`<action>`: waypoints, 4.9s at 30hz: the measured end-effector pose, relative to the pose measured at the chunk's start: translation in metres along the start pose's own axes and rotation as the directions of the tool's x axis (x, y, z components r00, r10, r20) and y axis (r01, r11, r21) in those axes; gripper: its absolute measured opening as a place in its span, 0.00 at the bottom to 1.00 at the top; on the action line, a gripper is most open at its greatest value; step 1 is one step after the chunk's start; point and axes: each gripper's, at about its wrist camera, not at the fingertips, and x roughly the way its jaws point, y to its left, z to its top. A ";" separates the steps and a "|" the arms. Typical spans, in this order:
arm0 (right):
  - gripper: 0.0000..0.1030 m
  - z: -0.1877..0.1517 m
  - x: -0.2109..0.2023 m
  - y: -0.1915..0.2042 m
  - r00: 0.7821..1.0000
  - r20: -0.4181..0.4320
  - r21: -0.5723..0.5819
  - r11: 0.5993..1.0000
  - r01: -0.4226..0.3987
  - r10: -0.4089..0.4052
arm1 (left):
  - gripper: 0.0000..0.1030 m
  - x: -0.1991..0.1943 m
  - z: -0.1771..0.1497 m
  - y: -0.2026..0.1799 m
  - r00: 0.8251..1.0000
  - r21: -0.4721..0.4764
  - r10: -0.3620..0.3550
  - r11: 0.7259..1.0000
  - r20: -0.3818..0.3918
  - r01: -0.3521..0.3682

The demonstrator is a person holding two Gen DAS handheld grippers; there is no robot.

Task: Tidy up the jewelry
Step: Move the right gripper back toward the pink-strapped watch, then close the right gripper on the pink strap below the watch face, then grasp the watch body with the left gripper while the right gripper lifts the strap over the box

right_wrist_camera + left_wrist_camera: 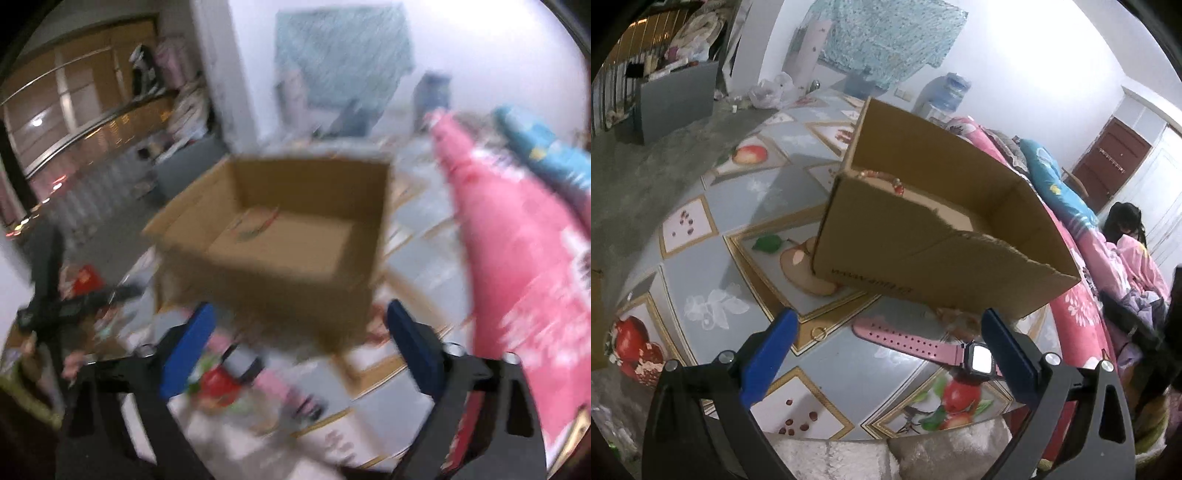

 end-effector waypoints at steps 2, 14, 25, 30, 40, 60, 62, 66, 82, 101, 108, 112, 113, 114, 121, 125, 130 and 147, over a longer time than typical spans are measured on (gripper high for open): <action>0.67 -0.012 0.015 0.015 0.998 -0.064 -0.052 0.998 -0.033 0.030 | 0.94 0.003 -0.003 0.005 1.000 0.001 0.004 1.000 -0.002 -0.004; 0.57 -0.041 0.090 0.054 0.969 -0.245 -0.292 0.955 -0.057 -0.017 | 0.94 0.016 -0.023 -0.006 0.988 0.225 0.151 0.963 0.012 -0.150; 0.43 -0.044 0.103 0.063 0.963 -0.264 -0.366 0.930 -0.048 -0.054 | 0.94 0.030 -0.042 -0.027 0.984 0.399 0.181 0.901 0.009 -0.169; 0.38 -0.042 0.103 0.055 0.958 -0.286 -0.316 0.944 -0.099 0.004 | 0.88 0.034 -0.048 -0.035 0.986 0.436 0.166 0.886 0.010 -0.154; 0.36 -0.040 0.099 0.036 0.929 -0.339 -0.245 0.939 -0.239 0.148 | 0.68 0.041 -0.065 -0.054 0.982 0.588 0.186 0.793 0.012 -0.158; 0.37 -0.029 0.104 -0.002 0.810 -0.405 -0.049 0.874 -0.483 0.425 | 0.24 0.076 -0.073 -0.095 0.988 0.809 0.143 0.587 -0.066 -0.031; 0.37 -0.029 0.102 -0.003 0.812 -0.401 -0.046 0.876 -0.480 0.424 | 0.16 0.074 -0.071 -0.098 0.987 0.780 0.127 0.625 -0.095 -0.006; 0.38 -0.031 0.093 -0.003 0.843 -0.383 -0.071 0.898 -0.434 0.378 | 0.12 0.072 -0.053 -0.091 0.980 0.654 0.069 0.753 -0.187 0.072; 0.22 -0.059 0.078 0.028 0.965 -0.264 -0.360 0.929 -0.088 -0.011 | 0.08 0.076 -0.027 -0.067 0.943 0.382 -0.022 0.911 -0.332 0.156; 0.02 -0.059 0.053 0.033 0.983 -0.109 -0.338 0.936 0.101 -0.145 | 0.05 0.060 -0.029 -0.072 0.964 0.416 -0.008 0.901 -0.264 0.121; 0.02 -0.061 0.036 0.032 0.987 -0.087 -0.303 0.947 0.107 -0.139 | 0.03 0.045 -0.030 -0.075 0.973 0.413 -0.018 0.904 -0.229 0.114; 0.01 -0.060 0.032 0.033 0.989 -0.072 -0.290 0.951 0.107 -0.133 | 0.03 0.036 -0.031 -0.078 0.978 0.419 -0.023 0.901 -0.205 0.109; 0.01 -0.060 0.030 0.033 0.989 -0.067 -0.282 0.954 0.104 -0.128 | 0.03 0.033 -0.031 -0.079 0.980 0.422 -0.022 0.901 -0.199 0.106; 0.01 -0.059 0.027 0.033 0.990 -0.062 -0.276 0.955 0.104 -0.125 | 0.03 0.031 -0.031 -0.079 0.981 0.422 -0.025 0.900 -0.193 0.106; 0.01 -0.056 0.010 0.040 0.991 -0.008 -0.269 0.955 0.123 -0.130 | 0.03 0.006 -0.031 -0.087 0.989 0.437 -0.046 0.894 -0.137 0.102; 0.01 -0.050 -0.006 0.045 0.990 0.035 -0.272 0.952 0.139 -0.134 | 0.03 -0.012 -0.026 -0.093 0.994 0.454 -0.061 0.886 -0.095 0.097; 0.01 -0.030 -0.027 0.048 0.988 0.101 -0.268 0.953 0.142 -0.119 | 0.03 -0.037 -0.011 -0.103 0.996 0.479 -0.085 0.874 -0.019 0.084; 0.01 0.115 0.052 -0.008 0.984 -0.172 -0.167 0.984 -0.066 0.037 | 0.02 0.024 0.123 -0.106 0.991 0.423 -0.087 0.898 -0.098 0.120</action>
